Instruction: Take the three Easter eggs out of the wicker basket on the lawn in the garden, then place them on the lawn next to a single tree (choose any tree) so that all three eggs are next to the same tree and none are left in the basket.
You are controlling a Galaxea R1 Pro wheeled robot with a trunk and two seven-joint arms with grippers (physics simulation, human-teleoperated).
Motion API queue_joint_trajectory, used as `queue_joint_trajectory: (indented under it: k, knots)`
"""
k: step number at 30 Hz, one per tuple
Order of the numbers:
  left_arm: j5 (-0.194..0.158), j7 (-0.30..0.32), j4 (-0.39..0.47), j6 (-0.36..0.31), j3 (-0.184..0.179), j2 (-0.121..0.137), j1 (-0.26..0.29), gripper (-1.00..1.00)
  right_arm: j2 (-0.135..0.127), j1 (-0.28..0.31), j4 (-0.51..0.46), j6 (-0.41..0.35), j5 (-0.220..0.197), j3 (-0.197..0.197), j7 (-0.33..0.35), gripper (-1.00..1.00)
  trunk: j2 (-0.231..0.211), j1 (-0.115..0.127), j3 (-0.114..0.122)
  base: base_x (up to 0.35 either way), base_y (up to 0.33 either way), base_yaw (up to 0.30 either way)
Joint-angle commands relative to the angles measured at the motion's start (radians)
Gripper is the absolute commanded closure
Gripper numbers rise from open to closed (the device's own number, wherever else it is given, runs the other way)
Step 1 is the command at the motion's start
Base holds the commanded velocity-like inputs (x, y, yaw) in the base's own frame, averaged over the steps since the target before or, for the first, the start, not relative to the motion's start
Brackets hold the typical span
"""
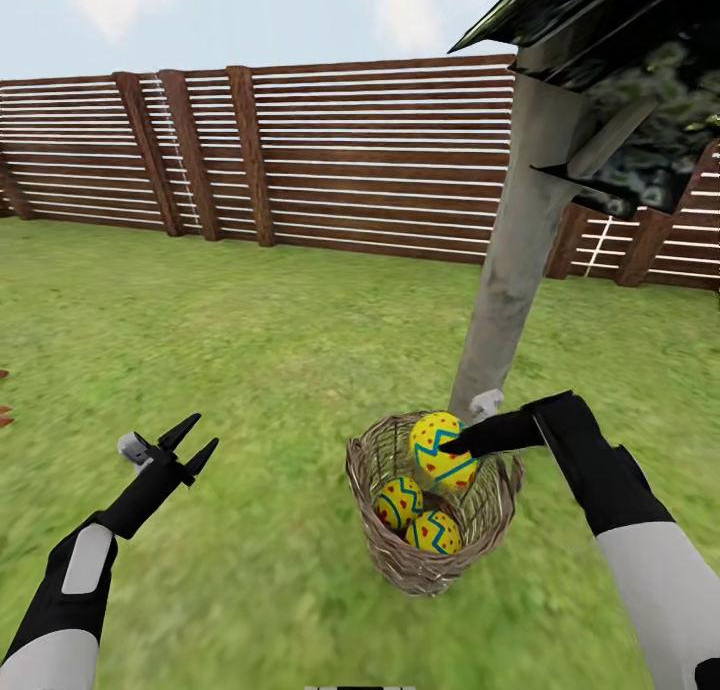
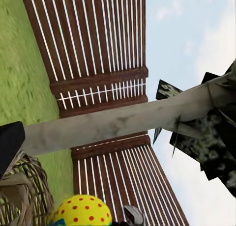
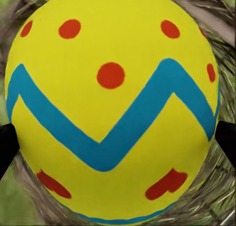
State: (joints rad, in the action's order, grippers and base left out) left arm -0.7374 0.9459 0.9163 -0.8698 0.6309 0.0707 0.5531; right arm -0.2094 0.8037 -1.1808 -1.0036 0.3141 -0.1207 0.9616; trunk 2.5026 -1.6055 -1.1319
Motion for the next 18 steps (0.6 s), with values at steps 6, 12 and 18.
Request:
queue_joint_trajectory:
  k: [6,12,18]
  knots:
    - [0.0,-0.005,0.007,-0.01,0.001,0.003,0.002,-1.0,-0.007,-0.004,-0.043,0.008,0.011,0.243,0.233,1.0,-0.001,0.003,0.022,-0.163,0.0,0.0]
    - [-0.008,0.005,0.003,0.0,0.003,-0.002,0.001,-1.0,-0.005,-0.004,-0.043,0.01,0.011,0.297,0.239,1.0,-0.001,0.003,0.026,-0.063,0.0,0.0]
    - [-0.008,0.008,0.01,0.009,-0.012,-0.054,0.001,-1.0,-0.002,-0.004,-0.041,0.01,0.011,0.3,0.24,1.0,-0.001,0.003,0.026,0.0,-0.091,0.0]
